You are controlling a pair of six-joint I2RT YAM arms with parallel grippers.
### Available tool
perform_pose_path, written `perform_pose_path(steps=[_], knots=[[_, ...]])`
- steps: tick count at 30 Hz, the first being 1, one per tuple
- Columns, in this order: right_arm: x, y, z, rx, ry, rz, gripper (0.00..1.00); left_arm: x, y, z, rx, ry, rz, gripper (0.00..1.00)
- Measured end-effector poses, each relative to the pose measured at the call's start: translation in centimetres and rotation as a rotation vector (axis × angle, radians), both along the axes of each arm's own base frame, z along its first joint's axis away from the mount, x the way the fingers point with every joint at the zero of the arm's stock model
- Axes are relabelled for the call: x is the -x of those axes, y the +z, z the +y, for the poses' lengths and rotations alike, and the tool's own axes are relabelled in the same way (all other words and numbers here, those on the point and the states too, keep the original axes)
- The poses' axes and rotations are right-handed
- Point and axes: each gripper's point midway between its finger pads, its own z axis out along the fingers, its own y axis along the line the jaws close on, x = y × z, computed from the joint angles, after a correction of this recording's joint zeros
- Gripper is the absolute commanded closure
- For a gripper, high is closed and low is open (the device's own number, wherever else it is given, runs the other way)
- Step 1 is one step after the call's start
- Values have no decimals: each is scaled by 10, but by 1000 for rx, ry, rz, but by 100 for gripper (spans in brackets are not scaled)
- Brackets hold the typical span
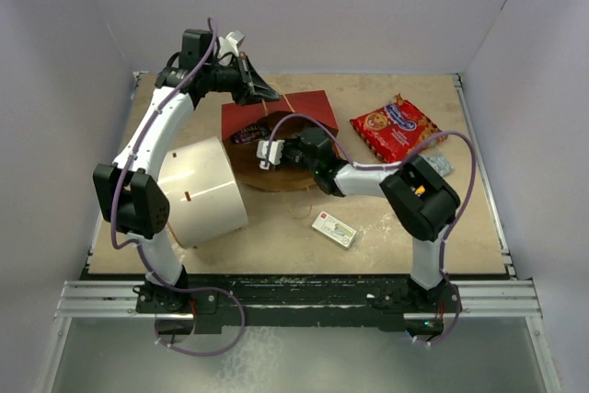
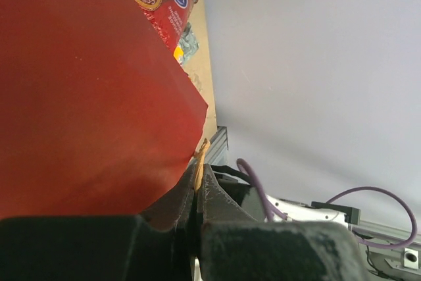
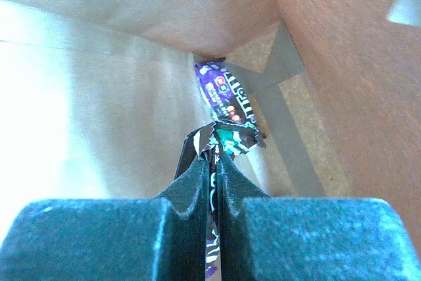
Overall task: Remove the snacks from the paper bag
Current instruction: Take out the snack from the paper bag, then place the snack at the center of the board.
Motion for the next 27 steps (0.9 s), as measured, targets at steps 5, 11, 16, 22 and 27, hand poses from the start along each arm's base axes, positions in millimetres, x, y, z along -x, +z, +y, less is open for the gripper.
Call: perform_pose_path(steps=[5,11,16,22,27], knots=[[23,25,-13,-95,-11,98,95,-4,-1,-2,26,9,6,100],[45,82,-30,-221,-60,202,97,-7,3,-4,47,6,-7,100],[69,123,-66,-303,-167,286,100,-8,-4,-5,46,4,-2,100],[93,128,-130,-385,-441,438,100,-9,-24,-5,47,12,39,100],[95,88,-201,-430,-897,582,100,-14,-25,-7,55,15,34,100]])
